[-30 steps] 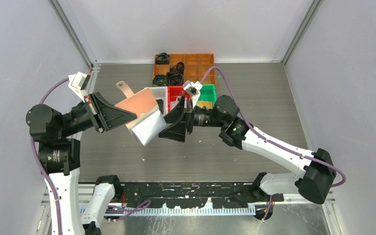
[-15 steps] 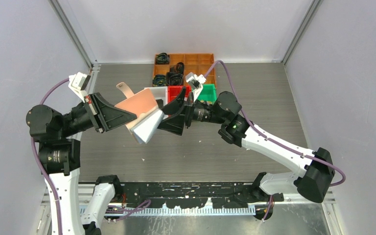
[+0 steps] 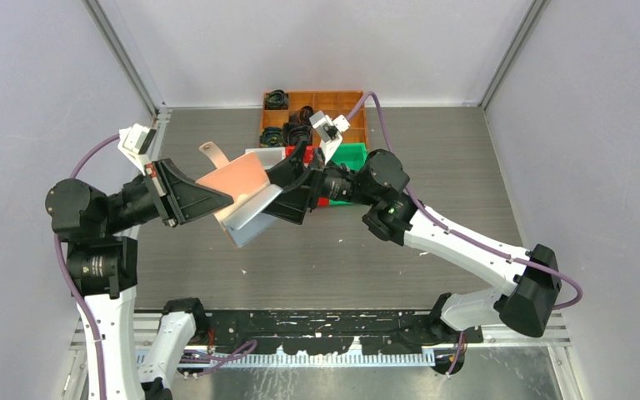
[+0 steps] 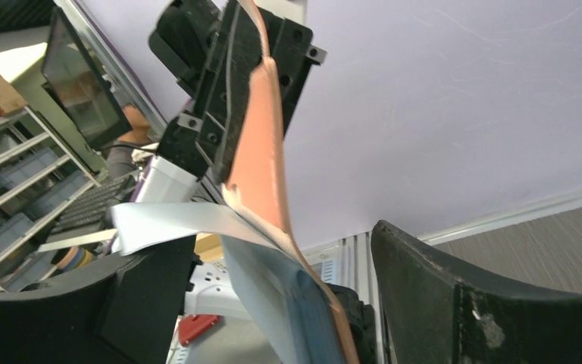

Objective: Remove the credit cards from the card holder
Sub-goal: Remove the credit card from the card holder.

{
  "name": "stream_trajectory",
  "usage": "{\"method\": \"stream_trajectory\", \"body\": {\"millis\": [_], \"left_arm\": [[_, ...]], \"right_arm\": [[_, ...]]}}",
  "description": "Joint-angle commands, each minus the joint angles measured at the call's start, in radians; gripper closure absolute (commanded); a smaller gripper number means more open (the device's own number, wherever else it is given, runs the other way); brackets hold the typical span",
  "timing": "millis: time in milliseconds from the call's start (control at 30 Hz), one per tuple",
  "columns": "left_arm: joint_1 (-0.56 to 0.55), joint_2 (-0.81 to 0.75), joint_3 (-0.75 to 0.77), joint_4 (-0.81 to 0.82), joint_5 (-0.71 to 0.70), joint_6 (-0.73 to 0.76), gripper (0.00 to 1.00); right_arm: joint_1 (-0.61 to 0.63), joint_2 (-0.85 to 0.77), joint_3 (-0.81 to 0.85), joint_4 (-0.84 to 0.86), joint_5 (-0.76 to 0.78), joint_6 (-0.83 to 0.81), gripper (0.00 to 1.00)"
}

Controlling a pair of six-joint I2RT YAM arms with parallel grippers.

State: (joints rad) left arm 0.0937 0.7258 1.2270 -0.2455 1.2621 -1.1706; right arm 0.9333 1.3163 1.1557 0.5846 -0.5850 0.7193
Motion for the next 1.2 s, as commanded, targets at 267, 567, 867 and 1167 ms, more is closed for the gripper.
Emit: {"method": "stream_trajectory", "body": {"millis": [267, 567, 867, 1167], "left_arm": [[-0.002, -0.025, 0.003, -0.005, 0.01, 0.073, 0.97], [-0.003, -0.019, 0.103, -0.17, -0.016, 0.26, 0.19], [-0.002, -0.068, 0.087, -0.388, -0.027, 0.582, 0.34], [-0.003, -0.112, 0.046, -0.631, -0.115, 0.995, 0.45]], "right_arm": [[0.004, 0.04, 0.105, 0.112, 0.016, 0.189, 0.6], [0.002, -0.005, 0.107, -0.024, 0.088, 0.163, 0.87], [0.002, -0.014, 0.105, -0.079, 0.137, 0.153, 0.99], [0.014, 0.012, 0.15, -0.094, 0.113, 0.164, 0.99]]}}
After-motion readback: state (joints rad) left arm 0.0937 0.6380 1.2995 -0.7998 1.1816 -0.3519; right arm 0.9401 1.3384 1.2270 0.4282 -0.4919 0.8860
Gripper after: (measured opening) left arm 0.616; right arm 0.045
